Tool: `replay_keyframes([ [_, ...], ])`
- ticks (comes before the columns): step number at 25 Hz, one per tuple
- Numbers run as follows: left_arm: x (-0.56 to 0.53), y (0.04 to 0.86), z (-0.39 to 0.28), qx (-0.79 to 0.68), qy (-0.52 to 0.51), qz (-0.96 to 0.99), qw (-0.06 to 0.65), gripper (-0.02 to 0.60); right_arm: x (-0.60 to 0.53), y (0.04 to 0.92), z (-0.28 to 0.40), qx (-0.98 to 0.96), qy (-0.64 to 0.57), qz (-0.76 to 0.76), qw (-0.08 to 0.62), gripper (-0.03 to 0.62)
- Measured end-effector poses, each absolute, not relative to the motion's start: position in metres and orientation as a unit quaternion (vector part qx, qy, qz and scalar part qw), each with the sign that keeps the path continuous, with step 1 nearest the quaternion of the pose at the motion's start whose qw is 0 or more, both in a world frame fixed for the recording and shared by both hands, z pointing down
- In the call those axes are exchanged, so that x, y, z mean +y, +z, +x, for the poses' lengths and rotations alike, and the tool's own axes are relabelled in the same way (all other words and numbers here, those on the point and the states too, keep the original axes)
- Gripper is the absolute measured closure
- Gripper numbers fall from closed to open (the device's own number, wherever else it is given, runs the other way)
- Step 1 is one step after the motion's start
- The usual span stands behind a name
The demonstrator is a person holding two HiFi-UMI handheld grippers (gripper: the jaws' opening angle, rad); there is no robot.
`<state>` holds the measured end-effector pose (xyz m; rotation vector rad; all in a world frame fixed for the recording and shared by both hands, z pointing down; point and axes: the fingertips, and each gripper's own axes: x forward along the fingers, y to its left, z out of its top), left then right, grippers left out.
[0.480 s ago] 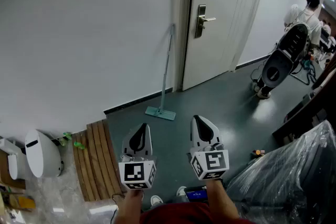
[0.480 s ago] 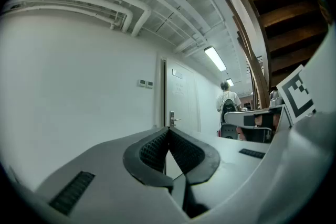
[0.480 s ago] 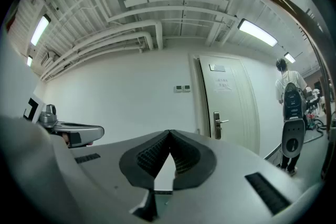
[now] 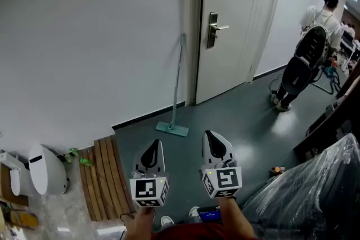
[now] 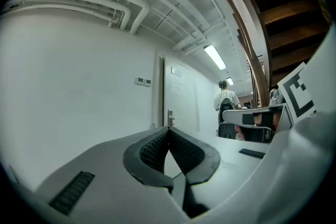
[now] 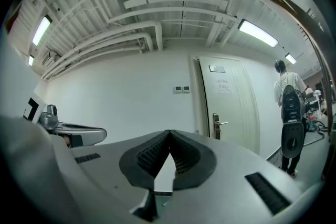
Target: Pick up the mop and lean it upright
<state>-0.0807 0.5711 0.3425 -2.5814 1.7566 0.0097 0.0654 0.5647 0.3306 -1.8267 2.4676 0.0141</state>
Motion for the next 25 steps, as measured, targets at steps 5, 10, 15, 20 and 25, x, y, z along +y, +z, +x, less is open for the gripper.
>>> replay_keyframes([
  [5, 0.568, 0.335, -0.061, 0.563, 0.007, -0.826, 0.015, 0.568, 0.563, 0.318, 0.074, 0.81, 0.013, -0.584, 0.054, 0.576],
  [10, 0.56, 0.332, -0.023, 0.555, 0.008, -0.832, 0.017, 0.568, 0.554, 0.316, 0.095, 0.81, 0.015, -0.583, 0.056, 0.576],
  [15, 0.55, 0.332, 0.009, 0.55, 0.008, -0.835, 0.015, 0.569, 0.543, 0.322, 0.117, 0.81, 0.007, -0.584, 0.049, 0.576],
  [20, 0.536, 0.334, 0.014, 0.549, 0.006, -0.836, 0.011, 0.569, 0.529, 0.325, 0.123, 0.809, 0.002, -0.585, 0.049, 0.576],
  [25, 0.522, 0.337, 0.016, 0.548, 0.007, -0.836, 0.014, 0.569, 0.516, 0.327, 0.122, 0.812, 0.005, -0.581, 0.05, 0.576],
])
